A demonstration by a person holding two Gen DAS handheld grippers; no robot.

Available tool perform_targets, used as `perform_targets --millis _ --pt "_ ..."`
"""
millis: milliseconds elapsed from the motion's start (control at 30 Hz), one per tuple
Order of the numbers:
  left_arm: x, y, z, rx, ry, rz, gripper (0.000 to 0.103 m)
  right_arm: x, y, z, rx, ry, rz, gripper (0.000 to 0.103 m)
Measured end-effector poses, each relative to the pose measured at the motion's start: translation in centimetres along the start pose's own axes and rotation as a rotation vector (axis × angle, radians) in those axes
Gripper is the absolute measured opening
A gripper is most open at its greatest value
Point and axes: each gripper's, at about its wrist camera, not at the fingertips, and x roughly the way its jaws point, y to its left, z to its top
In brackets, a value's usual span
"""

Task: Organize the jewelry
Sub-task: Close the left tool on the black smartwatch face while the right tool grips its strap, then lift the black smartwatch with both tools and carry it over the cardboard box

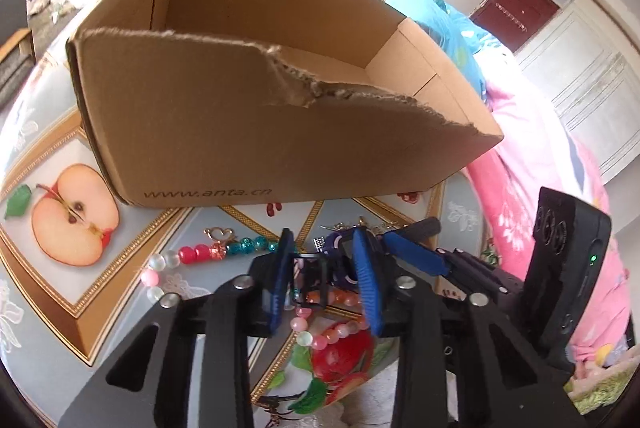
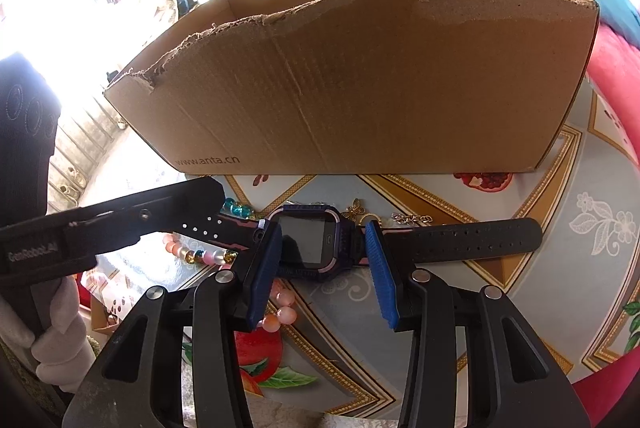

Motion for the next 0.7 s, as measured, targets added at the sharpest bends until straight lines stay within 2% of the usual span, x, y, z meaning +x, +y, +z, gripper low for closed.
perform_targets --millis 67,133,167,267,333,467,600,700 --pt "0.5 -0.9 -0.1 0.078 0.008 0.095 0.012 -0.1 -0.1 0.0 -0.005 -0.002 0.010 0.040" --pt "0.8 -1.5 -0.3 0.142 0.010 0.173 0.011 -0.2 -0.6 0.0 0.000 -0.003 0.028 0.040" --pt "0.9 -1.7 -0.4 0.163 0.011 0.188 0.011 -0.5 -1.0 0.1 0.010 -0.010 0.036 0.043" --pt "0.9 -1.8 -0.8 0.207 0.006 0.226 0.011 -2.2 -2.5 0.1 0.033 -0.059 0.011 0.044" --pt "0.9 -1.7 -0.9 0.226 0.008 0.244 0.010 -3.4 -4.2 0.2 0.072 -0.088 -0.037 0.044" --pt "1.3 -1.5 -0.8 0.238 0.016 0.258 0.010 -4.1 -7.8 0.2 0.170 -0.085 -0.129 0.044" --pt "1.4 -1.7 -0.8 0.248 0.018 0.268 0.010 -3.2 -9.7 0.0 0.238 -0.035 -0.131 0.044" --pt "1.7 -1.8 -1.0 0.249 0.022 0.281 0.010 -3.2 -9.8 0.1 0.243 -0.034 -0.122 0.044"
